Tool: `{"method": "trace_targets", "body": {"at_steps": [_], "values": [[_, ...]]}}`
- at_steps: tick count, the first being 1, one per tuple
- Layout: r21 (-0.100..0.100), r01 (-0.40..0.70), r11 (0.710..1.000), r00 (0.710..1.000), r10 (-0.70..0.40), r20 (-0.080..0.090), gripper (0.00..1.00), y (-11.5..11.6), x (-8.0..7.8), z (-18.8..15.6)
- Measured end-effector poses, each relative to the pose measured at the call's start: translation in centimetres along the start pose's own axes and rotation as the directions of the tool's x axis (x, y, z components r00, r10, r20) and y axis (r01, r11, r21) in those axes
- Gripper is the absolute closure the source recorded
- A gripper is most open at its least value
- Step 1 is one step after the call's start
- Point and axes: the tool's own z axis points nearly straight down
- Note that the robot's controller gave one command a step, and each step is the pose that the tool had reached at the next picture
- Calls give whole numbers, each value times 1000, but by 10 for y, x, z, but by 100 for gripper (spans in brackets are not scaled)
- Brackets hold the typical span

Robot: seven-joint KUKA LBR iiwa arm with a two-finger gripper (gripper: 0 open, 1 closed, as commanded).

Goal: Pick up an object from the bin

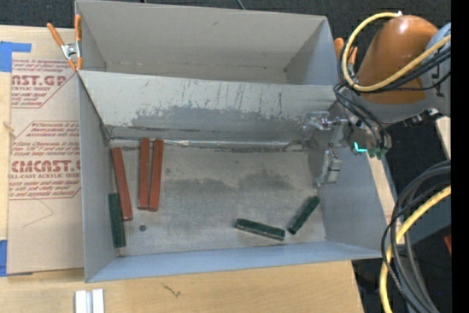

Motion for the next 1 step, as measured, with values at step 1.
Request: {"method": "trace_targets", "body": {"at_steps": [1], "values": [[1,1,1000,1000,-1,7,0,0,-2,-4]]}}
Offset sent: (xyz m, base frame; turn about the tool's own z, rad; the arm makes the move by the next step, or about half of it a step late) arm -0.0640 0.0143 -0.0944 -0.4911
